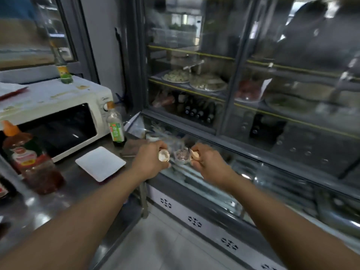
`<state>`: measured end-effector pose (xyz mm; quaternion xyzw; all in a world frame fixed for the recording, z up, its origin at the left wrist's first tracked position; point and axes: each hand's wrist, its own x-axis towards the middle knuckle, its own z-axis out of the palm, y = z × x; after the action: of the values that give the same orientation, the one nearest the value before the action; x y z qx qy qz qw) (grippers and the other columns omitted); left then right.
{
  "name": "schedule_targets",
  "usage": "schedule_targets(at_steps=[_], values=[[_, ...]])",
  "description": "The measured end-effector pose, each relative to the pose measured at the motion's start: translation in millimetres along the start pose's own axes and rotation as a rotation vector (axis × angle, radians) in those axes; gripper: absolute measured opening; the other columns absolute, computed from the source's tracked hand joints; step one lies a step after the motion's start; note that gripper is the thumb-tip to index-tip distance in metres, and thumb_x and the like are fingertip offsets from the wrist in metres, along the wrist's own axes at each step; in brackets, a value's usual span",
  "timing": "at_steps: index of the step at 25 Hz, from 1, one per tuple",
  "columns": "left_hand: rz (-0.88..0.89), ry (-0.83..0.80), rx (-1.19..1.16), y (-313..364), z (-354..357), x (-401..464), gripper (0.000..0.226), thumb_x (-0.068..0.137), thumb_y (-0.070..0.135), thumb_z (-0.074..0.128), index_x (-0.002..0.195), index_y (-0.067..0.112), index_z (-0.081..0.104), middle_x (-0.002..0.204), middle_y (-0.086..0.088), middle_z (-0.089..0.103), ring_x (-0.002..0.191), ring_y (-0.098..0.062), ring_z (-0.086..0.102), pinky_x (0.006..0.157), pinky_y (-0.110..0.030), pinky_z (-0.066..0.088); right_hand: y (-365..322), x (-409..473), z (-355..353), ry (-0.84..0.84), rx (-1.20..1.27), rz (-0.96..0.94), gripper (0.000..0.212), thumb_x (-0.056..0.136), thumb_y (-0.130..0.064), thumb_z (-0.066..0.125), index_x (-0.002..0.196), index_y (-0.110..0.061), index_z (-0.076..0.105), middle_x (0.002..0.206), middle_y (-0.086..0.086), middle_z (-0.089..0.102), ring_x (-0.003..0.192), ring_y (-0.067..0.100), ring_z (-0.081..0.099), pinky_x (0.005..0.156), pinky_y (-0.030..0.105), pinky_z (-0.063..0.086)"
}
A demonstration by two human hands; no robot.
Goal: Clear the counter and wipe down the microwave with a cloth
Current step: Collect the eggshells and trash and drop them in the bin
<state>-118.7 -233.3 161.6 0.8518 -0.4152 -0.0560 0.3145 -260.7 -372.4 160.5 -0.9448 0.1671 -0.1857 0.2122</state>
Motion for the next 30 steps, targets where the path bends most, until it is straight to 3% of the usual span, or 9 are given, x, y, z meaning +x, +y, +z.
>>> schedule_targets(at_steps=[4,11,20,25,30], values=[[0.107,-0.113,-0.041,59,41,-11,0.043,0.068,0.018,0.082,0.106,0.017,0.062,0.101,-0.001,0.066,0.089,-0.015,0.058,0.071,-0.023,0.041,34,-63,-43,0.072,-0.057,0.121,0.030,0.090,-0.016,0.059,0.118,-0.007,0.052,0.115,0.013,0.057,0.101,0.027,0.053,0.070,0.017,0.026],[0.325,-0.308,-0.044,196,128,-70,0.047,0.067,0.022,0.083,0.109,0.021,0.060,0.101,0.003,0.065,0.087,-0.014,0.057,0.070,-0.023,0.040,93,-224,-116,0.189,-0.084,0.358,0.025,0.090,-0.018,0.059,0.112,-0.009,0.053,0.110,0.009,0.057,0.098,0.024,0.055,0.076,0.025,0.036],[0.580,-0.530,-0.087,396,251,-236,0.048,0.068,0.022,0.081,0.111,0.019,0.061,0.106,0.001,0.065,0.091,-0.013,0.057,0.071,-0.021,0.040,145,-494,-215,0.345,-0.116,0.659,0.026,0.088,-0.016,0.061,0.112,-0.008,0.054,0.108,0.009,0.058,0.099,0.023,0.055,0.071,0.021,0.031],[0.734,-0.647,-0.119,501,314,-343,0.046,0.068,0.021,0.081,0.110,0.020,0.061,0.105,0.002,0.065,0.096,-0.016,0.058,0.080,-0.027,0.046,153,-650,-269,0.440,-0.159,0.850,0.024,0.090,-0.016,0.058,0.112,-0.009,0.053,0.106,0.006,0.056,0.095,0.021,0.056,0.077,0.027,0.042],[0.869,-0.751,-0.143,592,367,-421,0.046,0.068,0.023,0.081,0.109,0.021,0.061,0.100,0.006,0.061,0.087,-0.009,0.053,0.069,-0.015,0.038,157,-769,-312,0.554,-0.223,1.036,0.021,0.090,-0.016,0.058,0.110,-0.013,0.053,0.108,0.006,0.056,0.089,0.018,0.052,0.075,0.026,0.039]])
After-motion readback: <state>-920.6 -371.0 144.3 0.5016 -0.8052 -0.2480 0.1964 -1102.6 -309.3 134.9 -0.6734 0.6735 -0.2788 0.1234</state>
